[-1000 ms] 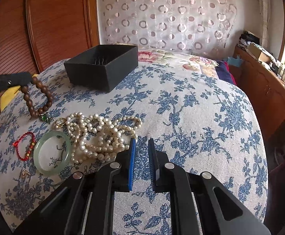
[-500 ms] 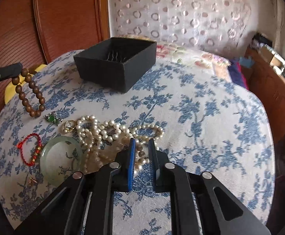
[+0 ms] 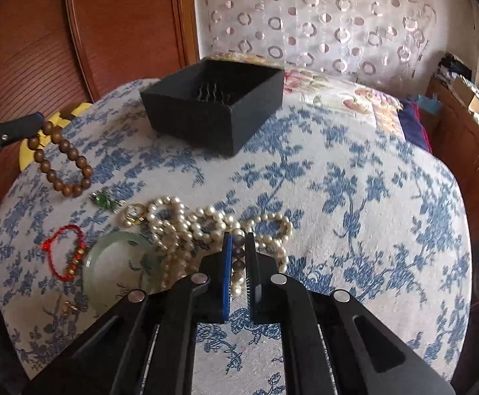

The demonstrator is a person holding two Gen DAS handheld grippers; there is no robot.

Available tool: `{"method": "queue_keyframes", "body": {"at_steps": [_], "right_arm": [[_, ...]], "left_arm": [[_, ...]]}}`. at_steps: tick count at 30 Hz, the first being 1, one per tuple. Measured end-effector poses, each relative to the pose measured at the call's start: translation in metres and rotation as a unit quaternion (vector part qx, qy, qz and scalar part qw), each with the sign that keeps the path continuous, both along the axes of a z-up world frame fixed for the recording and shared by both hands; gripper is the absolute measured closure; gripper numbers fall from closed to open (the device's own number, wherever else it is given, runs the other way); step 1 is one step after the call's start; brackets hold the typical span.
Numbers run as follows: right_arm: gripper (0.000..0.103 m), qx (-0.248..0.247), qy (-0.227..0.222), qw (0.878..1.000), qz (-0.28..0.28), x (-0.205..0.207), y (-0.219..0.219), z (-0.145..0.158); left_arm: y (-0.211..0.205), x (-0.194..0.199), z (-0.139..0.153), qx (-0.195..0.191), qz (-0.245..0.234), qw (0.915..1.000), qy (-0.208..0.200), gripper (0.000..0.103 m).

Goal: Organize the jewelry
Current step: 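Grasp the pearl necklace with the right tool while the left tool lifts the bead bracelet, then lower the bead bracelet and pearl necklace into the black box and open both tools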

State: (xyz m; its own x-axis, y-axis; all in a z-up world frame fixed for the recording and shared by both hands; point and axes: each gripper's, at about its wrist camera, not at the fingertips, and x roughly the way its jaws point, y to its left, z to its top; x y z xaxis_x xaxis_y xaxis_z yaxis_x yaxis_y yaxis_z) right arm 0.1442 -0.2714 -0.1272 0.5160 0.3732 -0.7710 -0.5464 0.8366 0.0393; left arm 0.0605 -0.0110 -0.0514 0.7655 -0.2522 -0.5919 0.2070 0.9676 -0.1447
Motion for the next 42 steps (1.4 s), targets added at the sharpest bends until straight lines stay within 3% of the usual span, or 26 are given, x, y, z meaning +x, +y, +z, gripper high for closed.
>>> {"method": "queue_keyframes", "body": {"at_steps": [12, 21, 34, 42], "right_arm": [[0.095, 0.039, -0.092, 0.995, 0.0, -0.009, -0.002, 0.093], [0.095, 0.039, -0.145, 0.989, 0.006, -0.009, 0.003, 0.149], [0.095, 0.051, -0.202, 0.978, 0.005, -0.004, 0.002, 0.211], [0.095, 0.047, -0.212, 0.976, 0.01, 0.012, 0.01, 0.223]], "left_arm": [[-0.006, 0.011, 0.032, 0.007, -0.015, 0.9993, -0.033, 0.091], [-0.015, 0.024, 0.053, 0.005, -0.032, 0.9979, -0.057, 0.091], [-0.022, 0.034, 0.08, 0.018, -0.039, 0.9956, -0.083, 0.091], [-0.024, 0.051, 0.083, 0.028, -0.036, 0.9954, -0.084, 0.091]]}}
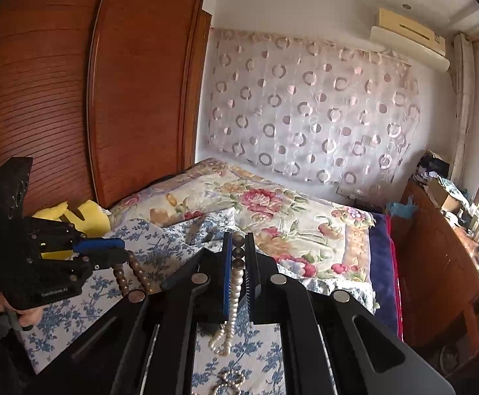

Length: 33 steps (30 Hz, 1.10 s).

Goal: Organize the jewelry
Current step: 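Lower the bead bracelet and pearl necklace into the black box and open both tools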

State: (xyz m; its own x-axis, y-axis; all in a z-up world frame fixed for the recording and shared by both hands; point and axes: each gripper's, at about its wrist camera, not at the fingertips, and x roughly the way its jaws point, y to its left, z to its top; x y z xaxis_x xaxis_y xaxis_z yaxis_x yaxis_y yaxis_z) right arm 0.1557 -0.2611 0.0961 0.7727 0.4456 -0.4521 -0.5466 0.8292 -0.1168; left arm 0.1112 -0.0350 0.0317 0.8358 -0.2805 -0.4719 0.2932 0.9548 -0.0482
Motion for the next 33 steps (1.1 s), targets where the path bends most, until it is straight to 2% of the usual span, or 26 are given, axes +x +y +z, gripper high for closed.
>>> {"method": "queue_keyframes", "body": {"at_steps": [12, 16, 20, 25, 33], "right_arm": [[0.095, 0.0, -0.014, 1.0, 0.003, 0.032, 0.019, 0.012], [0.095, 0.005, -0.005, 1.0, 0.003, 0.038, 0.022, 0.01], [0.095, 0.004, 0.014, 1.0, 0.002, 0.053, 0.026, 0.005], [0.095, -0.003, 0.027, 1.0, 0.003, 0.066, 0.033, -0.004], [0.095, 0.003, 0.03, 1.0, 0.004, 0.071, 0.041, -0.008]], "left_arm": [[-0.004, 0.045, -0.012, 0.005, 0.017, 0.9998, 0.011, 0.091], [-0.004, 0.06, -0.02, -0.004, 0.023, 0.9996, 0.013, 0.091], [-0.003, 0.075, -0.038, -0.017, 0.024, 0.9989, 0.037, 0.091], [-0.005, 0.083, -0.05, -0.009, 0.025, 0.9984, 0.05, 0.091], [-0.003, 0.08, -0.051, -0.008, 0.026, 0.9984, 0.049, 0.089]]}}
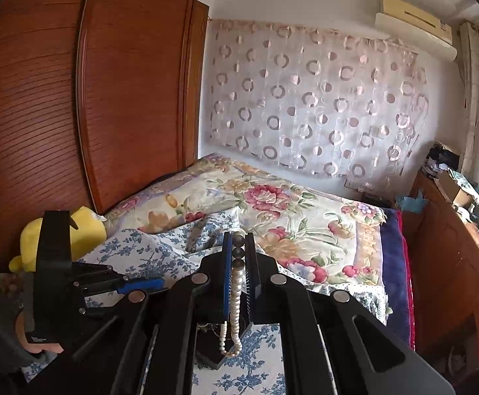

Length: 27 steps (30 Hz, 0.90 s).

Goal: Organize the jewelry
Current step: 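Lower the bead bracelet and pearl necklace into the black box and open both tools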

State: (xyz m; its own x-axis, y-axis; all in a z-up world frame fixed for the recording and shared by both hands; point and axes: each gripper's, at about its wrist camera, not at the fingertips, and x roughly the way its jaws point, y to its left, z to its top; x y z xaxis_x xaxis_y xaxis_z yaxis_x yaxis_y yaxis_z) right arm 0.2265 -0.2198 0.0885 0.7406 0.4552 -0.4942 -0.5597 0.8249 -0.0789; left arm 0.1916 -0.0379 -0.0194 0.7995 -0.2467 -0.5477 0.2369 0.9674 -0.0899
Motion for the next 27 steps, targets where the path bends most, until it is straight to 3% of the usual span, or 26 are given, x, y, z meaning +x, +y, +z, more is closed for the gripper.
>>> {"method": "queue_keyframes", "body": {"at_steps": [13, 27], "right_arm": [[0.095, -0.022, 0.054, 0.998, 0.003, 0.015, 0.021, -0.051], [0.095, -0.028, 0.113, 0.993, 0.008, 0.015, 0.026, -0.112]], "left_arm": [[0.01, -0.033, 0.003, 0.028, 0.011, 0.9995, -0.006, 0.082], [0.012, -0.06, -0.011, 0.028, 0.012, 0.9995, -0.002, 0.075]]}}
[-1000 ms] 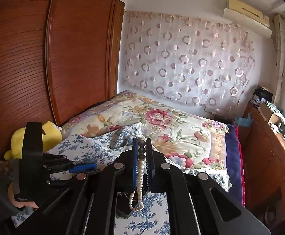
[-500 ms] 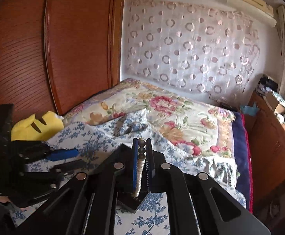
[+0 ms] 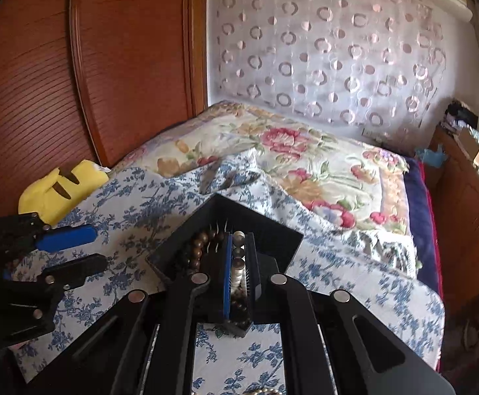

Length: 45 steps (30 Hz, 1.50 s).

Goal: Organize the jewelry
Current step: 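Lower the bead bracelet and pearl necklace into the black box and open both tools, then move both open tools back over the remaining jewelry on the bed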

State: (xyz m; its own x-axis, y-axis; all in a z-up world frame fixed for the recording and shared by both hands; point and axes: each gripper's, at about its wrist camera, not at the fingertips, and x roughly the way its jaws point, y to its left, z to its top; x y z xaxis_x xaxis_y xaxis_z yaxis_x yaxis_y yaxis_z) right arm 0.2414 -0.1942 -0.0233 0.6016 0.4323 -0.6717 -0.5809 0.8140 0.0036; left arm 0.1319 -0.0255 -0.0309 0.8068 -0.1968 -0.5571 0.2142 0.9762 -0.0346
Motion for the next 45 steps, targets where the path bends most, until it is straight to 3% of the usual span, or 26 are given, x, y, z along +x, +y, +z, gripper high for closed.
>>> {"method": "queue_keyframes", "body": {"at_steps": [11, 17, 19, 21, 28, 30, 32, 45], "right_arm": [[0.094, -0.008, 0.015, 1.0, 0.005, -0.005, 0.008, -0.02], [0.082, -0.001, 0.008, 1.0, 0.01, -0.012, 0.006, -0.017], [0.082, 0.001, 0.008, 1.0, 0.006, -0.014, 0.004, -0.016], [0.082, 0.004, 0.006, 1.0, 0.006, -0.019, 0.001, -0.015], [0.082, 0.006, 0.006, 1.0, 0.008, -0.057, -0.02, -0.029], [0.074, 0.006, 0.009, 1.0, 0.013, -0.072, -0.027, -0.036], [0.066, 0.007, 0.012, 1.0, 0.015, -0.086, -0.033, -0.042], [0.066, 0.019, 0.055, 0.998, 0.011, -0.153, -0.072, -0.082]], "left_arm": [[0.011, -0.01, -0.02, -0.004, 0.012, 0.9996, 0.024, 0.072], [0.013, -0.018, -0.023, -0.001, 0.018, 0.9995, 0.026, 0.053], [0.014, -0.02, -0.024, -0.001, 0.016, 0.9995, 0.028, 0.053], [0.015, -0.023, -0.025, -0.002, 0.018, 0.9993, 0.031, 0.038], [0.018, -0.038, -0.031, -0.01, 0.011, 0.9991, 0.039, 0.016], [0.016, -0.042, -0.033, -0.006, 0.007, 0.999, 0.043, 0.01], [0.015, -0.049, -0.035, -0.001, 0.005, 0.999, 0.045, 0.008], [0.002, -0.078, -0.059, 0.032, -0.019, 0.9962, 0.079, 0.008]]}}
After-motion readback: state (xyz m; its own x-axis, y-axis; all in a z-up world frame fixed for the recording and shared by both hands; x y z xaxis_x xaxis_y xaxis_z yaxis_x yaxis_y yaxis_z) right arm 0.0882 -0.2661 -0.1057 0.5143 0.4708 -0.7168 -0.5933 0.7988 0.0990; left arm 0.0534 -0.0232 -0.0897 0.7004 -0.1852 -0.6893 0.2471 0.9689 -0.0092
